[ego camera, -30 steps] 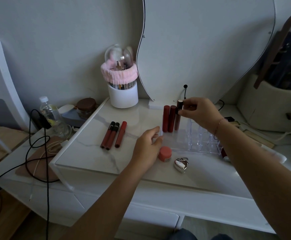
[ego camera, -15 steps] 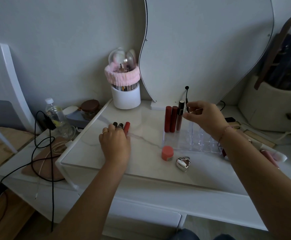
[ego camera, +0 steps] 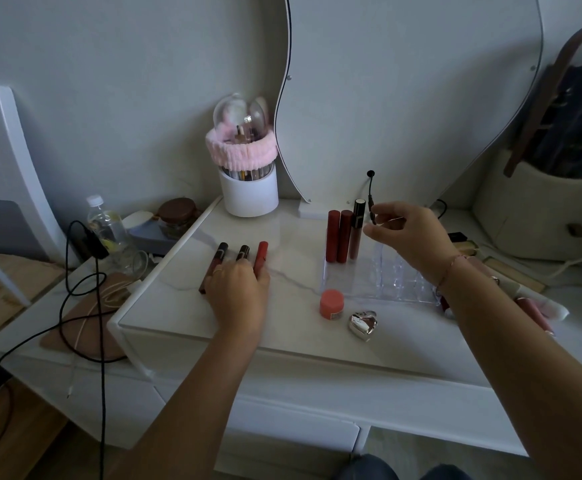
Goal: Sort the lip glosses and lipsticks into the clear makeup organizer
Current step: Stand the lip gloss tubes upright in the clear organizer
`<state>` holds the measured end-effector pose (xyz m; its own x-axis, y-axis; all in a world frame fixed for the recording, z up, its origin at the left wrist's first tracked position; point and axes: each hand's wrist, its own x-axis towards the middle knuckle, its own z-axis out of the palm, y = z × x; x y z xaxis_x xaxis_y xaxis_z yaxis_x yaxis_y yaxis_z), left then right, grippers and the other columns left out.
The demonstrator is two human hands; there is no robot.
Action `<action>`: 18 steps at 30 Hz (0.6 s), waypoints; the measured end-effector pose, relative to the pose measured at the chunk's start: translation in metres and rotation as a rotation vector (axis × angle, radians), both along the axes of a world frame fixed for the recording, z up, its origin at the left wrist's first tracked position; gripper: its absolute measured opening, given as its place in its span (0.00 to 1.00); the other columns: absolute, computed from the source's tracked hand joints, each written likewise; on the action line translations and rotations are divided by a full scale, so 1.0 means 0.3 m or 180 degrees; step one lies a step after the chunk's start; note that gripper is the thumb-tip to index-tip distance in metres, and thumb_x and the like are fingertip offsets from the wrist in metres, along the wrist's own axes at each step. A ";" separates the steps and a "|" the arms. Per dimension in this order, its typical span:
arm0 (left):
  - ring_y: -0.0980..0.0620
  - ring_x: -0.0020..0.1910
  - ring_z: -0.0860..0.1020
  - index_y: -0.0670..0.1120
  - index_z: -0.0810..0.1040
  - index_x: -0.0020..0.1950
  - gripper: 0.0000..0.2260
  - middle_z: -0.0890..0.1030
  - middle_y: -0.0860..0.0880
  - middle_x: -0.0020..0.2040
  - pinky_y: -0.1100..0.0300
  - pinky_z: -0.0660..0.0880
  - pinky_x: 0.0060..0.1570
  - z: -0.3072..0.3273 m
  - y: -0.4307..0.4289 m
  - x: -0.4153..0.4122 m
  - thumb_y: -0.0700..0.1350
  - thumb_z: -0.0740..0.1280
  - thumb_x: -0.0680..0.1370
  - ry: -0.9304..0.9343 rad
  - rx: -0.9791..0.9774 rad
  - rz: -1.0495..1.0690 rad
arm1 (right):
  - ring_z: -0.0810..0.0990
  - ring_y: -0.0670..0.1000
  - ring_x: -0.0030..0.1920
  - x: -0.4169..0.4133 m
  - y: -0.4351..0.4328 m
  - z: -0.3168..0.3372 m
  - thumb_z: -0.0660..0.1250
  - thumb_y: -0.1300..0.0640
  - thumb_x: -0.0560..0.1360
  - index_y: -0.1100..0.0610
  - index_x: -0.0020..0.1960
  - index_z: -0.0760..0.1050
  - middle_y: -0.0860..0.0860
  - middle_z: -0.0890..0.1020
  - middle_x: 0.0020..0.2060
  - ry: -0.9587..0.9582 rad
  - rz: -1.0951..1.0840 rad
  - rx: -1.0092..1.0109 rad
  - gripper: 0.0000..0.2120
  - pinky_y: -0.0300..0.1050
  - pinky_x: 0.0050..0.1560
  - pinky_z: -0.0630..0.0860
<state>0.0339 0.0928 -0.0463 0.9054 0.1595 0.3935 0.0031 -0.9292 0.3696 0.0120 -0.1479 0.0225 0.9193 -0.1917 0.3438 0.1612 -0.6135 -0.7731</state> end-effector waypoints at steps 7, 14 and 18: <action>0.43 0.45 0.79 0.42 0.82 0.51 0.10 0.84 0.44 0.42 0.45 0.75 0.46 0.031 -0.029 -0.053 0.47 0.67 0.76 -0.0723 -0.0938 -0.0490 | 0.77 0.44 0.42 -0.026 0.013 0.022 0.71 0.54 0.70 0.56 0.59 0.76 0.51 0.80 0.46 -0.0157 -0.0148 0.0227 0.18 0.30 0.41 0.73; 0.54 0.39 0.73 0.44 0.82 0.52 0.08 0.78 0.55 0.40 0.55 0.73 0.41 0.094 -0.121 -0.130 0.45 0.68 0.76 -0.1307 -0.2035 -0.1404 | 0.76 0.37 0.28 -0.084 0.106 0.074 0.67 0.52 0.72 0.54 0.54 0.77 0.49 0.80 0.36 -0.0036 0.0123 0.0830 0.11 0.28 0.32 0.75; 0.54 0.41 0.74 0.45 0.81 0.53 0.09 0.76 0.58 0.41 0.60 0.71 0.42 0.114 -0.185 -0.167 0.47 0.67 0.76 -0.1205 -0.2094 -0.1923 | 0.72 0.45 0.32 -0.105 0.130 0.109 0.65 0.54 0.74 0.63 0.54 0.78 0.55 0.76 0.36 0.0480 0.0705 0.1741 0.15 0.38 0.39 0.73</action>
<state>-0.0162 0.0372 -0.0120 0.7386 0.0015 0.6741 -0.6330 -0.3422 0.6944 -0.0196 -0.1090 0.0551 0.9884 -0.1025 0.1123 0.1037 -0.0851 -0.9910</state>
